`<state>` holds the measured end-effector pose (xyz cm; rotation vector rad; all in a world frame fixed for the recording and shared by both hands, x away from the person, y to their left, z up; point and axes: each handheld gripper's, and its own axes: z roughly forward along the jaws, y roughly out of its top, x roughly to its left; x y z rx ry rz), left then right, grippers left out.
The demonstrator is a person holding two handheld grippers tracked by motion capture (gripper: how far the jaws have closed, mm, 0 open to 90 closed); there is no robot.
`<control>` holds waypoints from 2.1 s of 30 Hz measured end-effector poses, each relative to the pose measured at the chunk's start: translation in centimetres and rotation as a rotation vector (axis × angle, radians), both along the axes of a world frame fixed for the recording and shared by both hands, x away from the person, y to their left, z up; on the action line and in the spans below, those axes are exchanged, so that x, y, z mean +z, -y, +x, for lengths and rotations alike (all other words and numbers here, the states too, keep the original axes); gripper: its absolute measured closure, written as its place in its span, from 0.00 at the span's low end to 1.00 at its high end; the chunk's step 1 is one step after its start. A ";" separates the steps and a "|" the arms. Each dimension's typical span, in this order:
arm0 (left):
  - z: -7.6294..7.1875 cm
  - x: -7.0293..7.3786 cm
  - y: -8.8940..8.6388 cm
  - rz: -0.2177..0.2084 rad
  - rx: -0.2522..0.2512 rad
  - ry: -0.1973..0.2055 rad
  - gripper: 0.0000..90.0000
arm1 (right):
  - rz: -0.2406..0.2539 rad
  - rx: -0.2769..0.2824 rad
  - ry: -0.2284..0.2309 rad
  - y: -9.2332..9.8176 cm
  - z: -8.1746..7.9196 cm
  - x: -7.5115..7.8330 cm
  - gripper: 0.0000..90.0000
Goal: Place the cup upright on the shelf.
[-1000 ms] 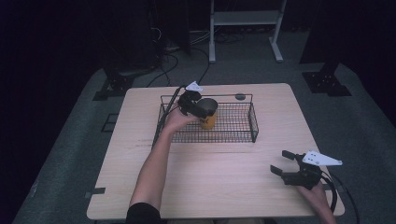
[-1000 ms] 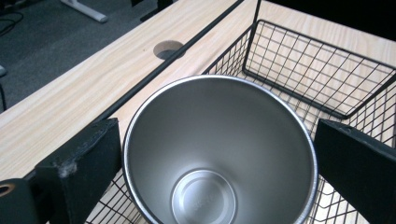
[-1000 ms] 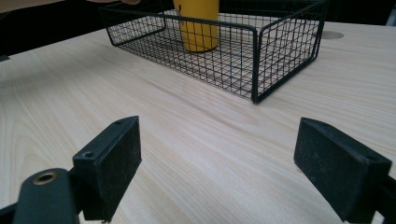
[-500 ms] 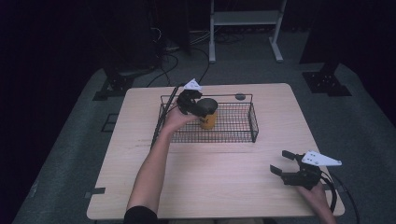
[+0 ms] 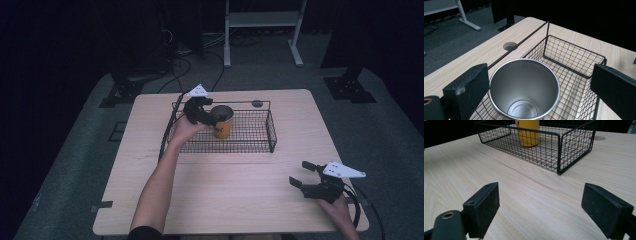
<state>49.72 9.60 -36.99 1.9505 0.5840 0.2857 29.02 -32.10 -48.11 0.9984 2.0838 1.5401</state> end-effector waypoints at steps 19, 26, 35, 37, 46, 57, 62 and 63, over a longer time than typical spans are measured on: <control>-2.7 0.3 -1.0 -0.042 -0.038 0.016 0.02 | -0.001 -0.004 -0.002 0.0 0.0 0.0 0.15; -3.1 0.1 -1.3 -0.052 -0.039 0.012 0.02 | -0.004 -0.003 -0.001 0.0 0.0 0.0 0.15; -3.8 0.2 -1.2 -0.056 -0.062 0.007 0.02 | -0.006 -0.004 -0.002 -0.1 0.0 0.0 0.15; -4.0 0.3 -1.2 -0.061 -0.065 0.018 0.02 | -0.006 -0.005 -0.003 -0.1 0.0 0.0 0.15; -4.5 -0.2 -1.6 -0.077 -0.069 0.011 0.02 | -0.007 -0.004 -0.002 -0.1 0.0 0.0 0.15; -5.4 -0.3 -1.8 -0.091 -0.088 0.013 0.02 | -0.010 -0.007 -0.004 -0.1 0.0 0.0 0.16; -6.0 -0.4 -1.9 -0.097 -0.094 0.022 0.02 | -0.011 -0.007 -0.003 -0.1 0.0 0.0 0.15; -6.1 -0.4 -1.9 -0.100 -0.094 0.022 0.02 | -0.012 -0.007 -0.005 -0.1 0.0 0.0 0.15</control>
